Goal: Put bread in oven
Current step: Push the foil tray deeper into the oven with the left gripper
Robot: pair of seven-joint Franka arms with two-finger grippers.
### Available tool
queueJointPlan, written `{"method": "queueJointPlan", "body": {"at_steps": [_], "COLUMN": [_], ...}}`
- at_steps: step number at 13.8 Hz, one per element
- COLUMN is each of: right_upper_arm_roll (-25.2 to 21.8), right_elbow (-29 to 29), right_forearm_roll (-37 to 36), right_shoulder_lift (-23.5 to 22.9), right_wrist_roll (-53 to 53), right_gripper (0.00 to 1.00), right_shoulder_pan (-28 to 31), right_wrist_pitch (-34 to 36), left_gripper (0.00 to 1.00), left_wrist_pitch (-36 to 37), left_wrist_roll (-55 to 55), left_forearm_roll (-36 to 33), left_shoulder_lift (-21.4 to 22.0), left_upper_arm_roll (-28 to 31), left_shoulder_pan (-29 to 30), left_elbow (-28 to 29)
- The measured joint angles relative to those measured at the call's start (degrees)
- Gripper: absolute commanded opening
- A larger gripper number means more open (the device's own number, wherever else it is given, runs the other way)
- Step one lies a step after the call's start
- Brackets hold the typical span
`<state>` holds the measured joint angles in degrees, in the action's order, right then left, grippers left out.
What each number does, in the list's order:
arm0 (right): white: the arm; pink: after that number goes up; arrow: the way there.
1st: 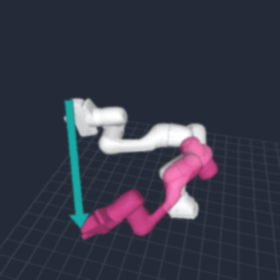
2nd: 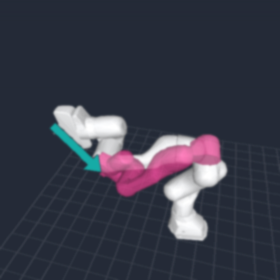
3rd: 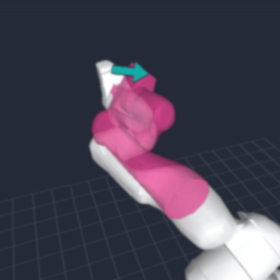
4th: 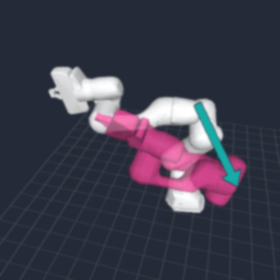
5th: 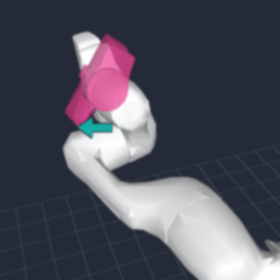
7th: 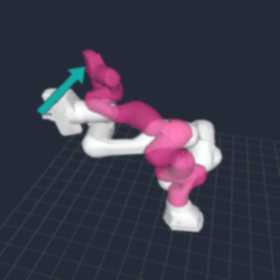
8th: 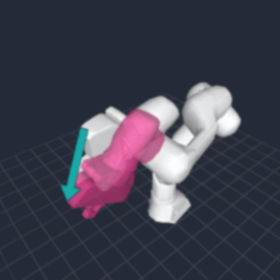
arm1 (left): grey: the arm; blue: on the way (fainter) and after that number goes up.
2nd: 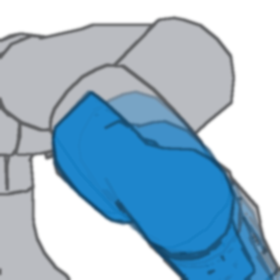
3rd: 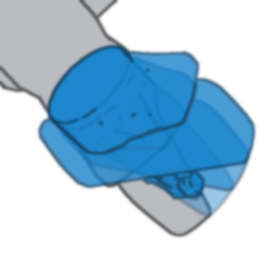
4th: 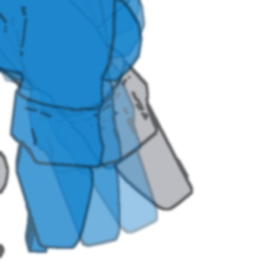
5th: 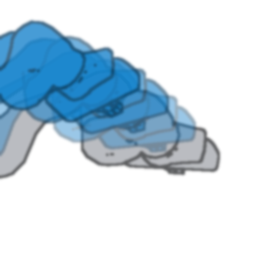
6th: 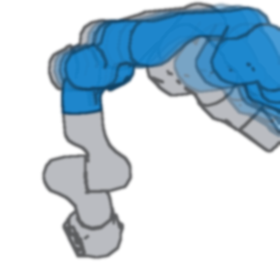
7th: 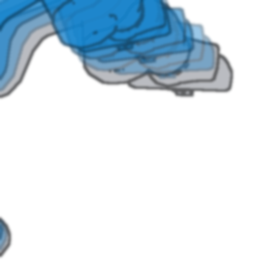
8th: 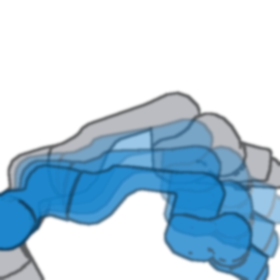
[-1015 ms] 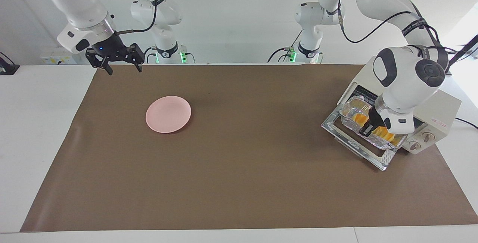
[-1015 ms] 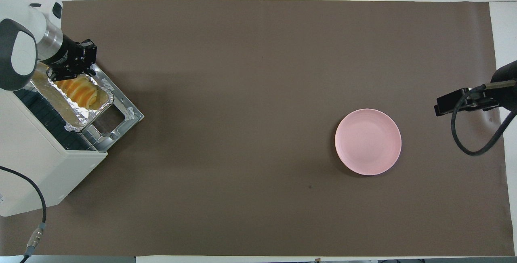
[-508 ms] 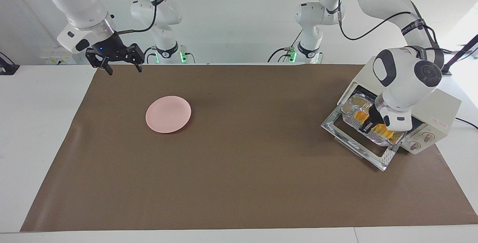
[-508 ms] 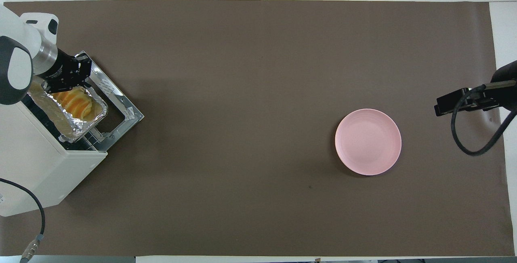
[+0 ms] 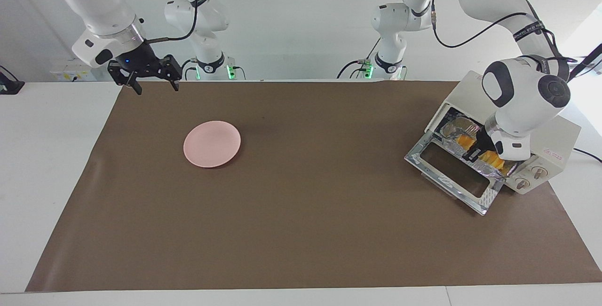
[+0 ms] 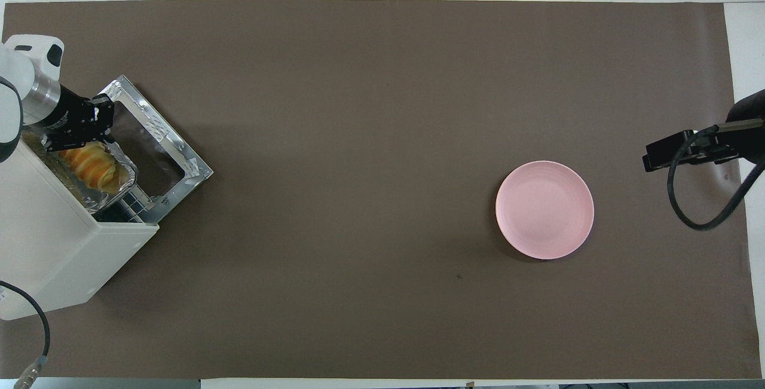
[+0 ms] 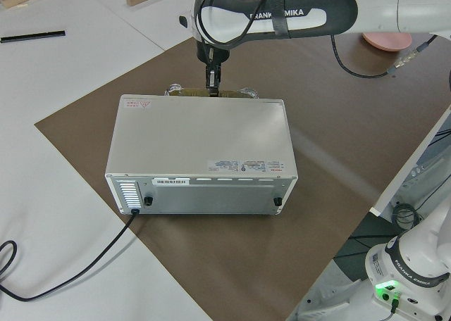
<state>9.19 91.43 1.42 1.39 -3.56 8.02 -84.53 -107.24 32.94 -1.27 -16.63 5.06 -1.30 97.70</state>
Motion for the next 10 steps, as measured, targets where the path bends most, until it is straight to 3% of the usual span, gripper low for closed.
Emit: {"method": "queueJointPlan", "body": {"at_steps": [9, 10], "right_upper_arm_roll": [0.0, 0.0], "right_elbow": [0.0, 0.0], "right_forearm_roll": [0.0, 0.0], "right_shoulder_lift": [0.0, 0.0], "right_wrist_roll": [0.0, 0.0], "right_gripper": [1.0, 1.0], "right_shoulder_pan": [0.0, 0.0], "right_wrist_pitch": [0.0, 0.0], "left_gripper": [0.0, 0.19], "left_wrist_pitch": [-0.2, -0.2], "left_wrist_roll": [0.0, 0.0], "left_forearm_roll": [-2.0, -2.0], "left_shoulder_lift": [1.6, 1.6], "left_upper_arm_roll": [-0.1, -0.1], "left_shoulder_pan": [0.8, 0.8], "left_elbow": [2.4, 2.4]}}
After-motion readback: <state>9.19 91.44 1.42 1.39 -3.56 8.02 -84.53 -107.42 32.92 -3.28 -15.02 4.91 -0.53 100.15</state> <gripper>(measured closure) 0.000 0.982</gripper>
